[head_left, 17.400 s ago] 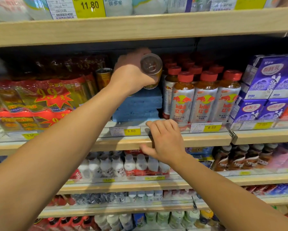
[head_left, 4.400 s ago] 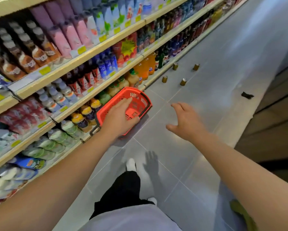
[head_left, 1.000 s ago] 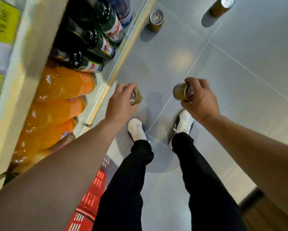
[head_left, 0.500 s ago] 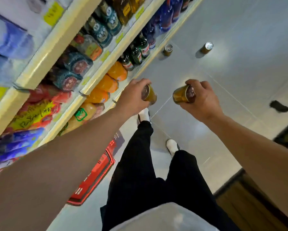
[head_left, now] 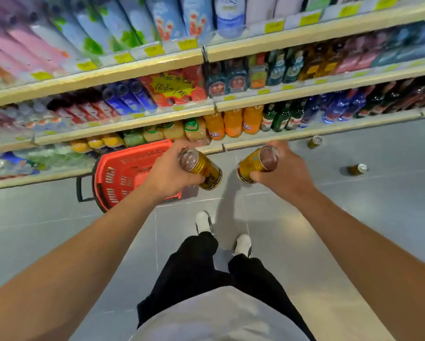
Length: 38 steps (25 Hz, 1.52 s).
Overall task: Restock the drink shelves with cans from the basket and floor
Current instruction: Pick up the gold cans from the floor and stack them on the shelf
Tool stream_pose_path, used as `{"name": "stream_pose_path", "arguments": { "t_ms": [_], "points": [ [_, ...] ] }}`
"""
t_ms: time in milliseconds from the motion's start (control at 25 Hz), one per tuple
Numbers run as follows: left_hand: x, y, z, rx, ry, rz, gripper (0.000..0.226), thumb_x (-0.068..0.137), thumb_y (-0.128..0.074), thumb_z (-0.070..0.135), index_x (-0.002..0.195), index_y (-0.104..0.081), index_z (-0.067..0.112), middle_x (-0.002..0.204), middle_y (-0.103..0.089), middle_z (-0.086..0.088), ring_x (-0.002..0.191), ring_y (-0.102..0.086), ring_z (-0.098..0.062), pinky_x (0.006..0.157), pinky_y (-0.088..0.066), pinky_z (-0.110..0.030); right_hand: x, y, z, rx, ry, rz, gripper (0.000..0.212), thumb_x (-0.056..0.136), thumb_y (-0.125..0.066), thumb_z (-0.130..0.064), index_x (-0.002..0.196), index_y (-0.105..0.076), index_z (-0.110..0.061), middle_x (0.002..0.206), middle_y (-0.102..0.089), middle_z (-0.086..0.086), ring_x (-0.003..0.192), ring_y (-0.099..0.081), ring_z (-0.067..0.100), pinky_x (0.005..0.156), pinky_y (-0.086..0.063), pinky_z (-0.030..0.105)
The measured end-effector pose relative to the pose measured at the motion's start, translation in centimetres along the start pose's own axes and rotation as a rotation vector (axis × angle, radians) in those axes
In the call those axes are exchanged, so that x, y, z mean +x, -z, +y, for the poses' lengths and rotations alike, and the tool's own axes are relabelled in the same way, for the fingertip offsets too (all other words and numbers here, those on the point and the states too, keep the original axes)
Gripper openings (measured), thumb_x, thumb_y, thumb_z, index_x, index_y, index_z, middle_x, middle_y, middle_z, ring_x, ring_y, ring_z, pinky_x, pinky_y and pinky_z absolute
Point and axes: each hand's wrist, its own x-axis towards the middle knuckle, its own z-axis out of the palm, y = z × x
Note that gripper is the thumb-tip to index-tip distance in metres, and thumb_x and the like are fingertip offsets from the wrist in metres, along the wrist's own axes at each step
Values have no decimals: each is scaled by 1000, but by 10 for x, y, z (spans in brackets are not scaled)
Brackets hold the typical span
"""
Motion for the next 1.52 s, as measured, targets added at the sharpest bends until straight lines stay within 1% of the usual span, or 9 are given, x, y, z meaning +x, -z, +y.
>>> {"name": "stream_pose_path", "arguments": {
  "t_ms": [160,360,560,800,960,1080,1200,1320,1520],
  "points": [
    [-78,65,-31,-348,65,248,62,48,-85,20,104,-58,28,97,-65,0,85,-64,-13,76,-51,-30,-12,-46,-89,-3,290,-67,62,63,-86,-28,117,-54,-23,91,-58,-11,82,-58,14,63,-37,4],
    [-177,152,-98,-649,98,546,65,51,-87,22,111,-66,36,112,-70,-5,102,-67,-24,86,-56,-44,-46,-135,-208,15,421,-263,55,62,-85,-37,108,-55,-36,93,-61,-21,80,-61,1,63,-46,20],
    [-266,233,-174,-874,86,707,56,77,-74,0,124,-61,27,97,-70,9,84,-70,-10,67,-56,-32,-96,-240,-298,108,512,-286,49,64,-85,-37,105,-59,-35,100,-65,-14,92,-64,8,76,-48,24],
    [-337,335,-251,-925,114,804,47,81,-73,6,121,-62,30,109,-65,5,97,-67,-20,64,-56,-30,-136,-341,-394,134,542,-291,45,61,-78,-54,99,-62,-36,103,-66,-10,95,-64,14,86,-53,43],
    [-345,398,-289,-901,137,849,47,82,-74,11,124,-61,30,116,-62,4,100,-67,-19,64,-55,-28,-131,-386,-459,123,547,-283,55,59,-77,-60,104,-62,-33,106,-67,-8,98,-64,16,84,-54,44],
    [-327,442,-313,-886,125,880,45,83,-74,14,123,-62,30,115,-63,4,100,-66,-16,66,-56,-30,-115,-417,-506,118,560,-299,44,64,-75,-55,97,-64,-28,99,-67,-4,89,-66,17,70,-53,35],
    [-300,489,-329,-870,87,914,46,82,-75,16,124,-63,29,113,-62,6,101,-65,-16,75,-59,-39,-92,-445,-554,122,603,-315,38,66,-73,-55,85,-64,-24,91,-66,-3,86,-65,21,71,-53,40],
    [-270,549,-341,-827,72,924,46,81,-77,18,123,-63,31,122,-59,1,104,-64,-19,79,-59,-44,-60,-469,-615,124,613,-362,32,72,-76,-50,82,-62,-23,84,-65,-6,78,-63,14,67,-52,30],
    [-229,640,-345,-788,10,948,46,82,-76,19,125,-63,29,119,-60,2,101,-65,-18,66,-56,-33,-14,-494,-705,158,611,-425,49,57,-78,-59,94,-59,-33,104,-66,-3,93,-67,21,80,-58,50]
  ]
}}
